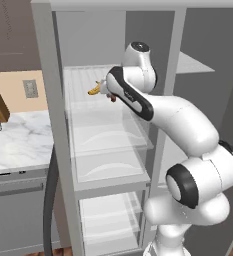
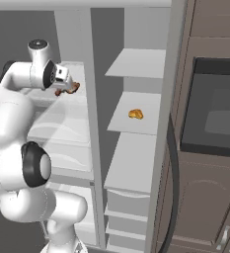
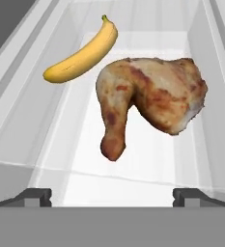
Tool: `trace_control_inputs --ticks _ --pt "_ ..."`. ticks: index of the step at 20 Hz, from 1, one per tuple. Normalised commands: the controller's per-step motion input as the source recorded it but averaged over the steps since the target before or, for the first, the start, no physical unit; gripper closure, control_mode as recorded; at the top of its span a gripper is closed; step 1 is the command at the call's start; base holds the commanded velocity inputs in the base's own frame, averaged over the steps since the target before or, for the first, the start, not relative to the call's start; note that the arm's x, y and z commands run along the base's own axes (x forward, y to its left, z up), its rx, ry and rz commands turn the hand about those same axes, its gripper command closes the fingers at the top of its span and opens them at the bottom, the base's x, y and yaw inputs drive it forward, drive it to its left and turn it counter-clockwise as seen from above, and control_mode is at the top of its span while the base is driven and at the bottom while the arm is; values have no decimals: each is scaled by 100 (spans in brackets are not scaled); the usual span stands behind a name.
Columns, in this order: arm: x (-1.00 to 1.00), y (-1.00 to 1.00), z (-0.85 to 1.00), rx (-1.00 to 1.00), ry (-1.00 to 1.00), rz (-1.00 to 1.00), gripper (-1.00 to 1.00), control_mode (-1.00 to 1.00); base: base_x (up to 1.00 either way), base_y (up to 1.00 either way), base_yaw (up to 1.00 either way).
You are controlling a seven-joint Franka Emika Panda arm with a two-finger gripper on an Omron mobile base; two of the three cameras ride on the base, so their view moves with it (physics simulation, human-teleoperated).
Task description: There's a chicken drumstick in the fridge that needs to be moved to the freezer for freezing. Pick up the chicken drumstick from the fridge, place it on any shelf in the freezer, and close the fridge and freezer doors when done.
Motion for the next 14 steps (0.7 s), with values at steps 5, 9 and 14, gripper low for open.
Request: trace_control_inputs --ticks 5,9,14 --pt "46 5 -11 0 1 0 -100 -100 0 0 0" --pt "24 12 -21 -1 0 0 -100 -100 0 0 0" --pt "19 9 -27 -1 0 0 -100 -100 0 0 0"
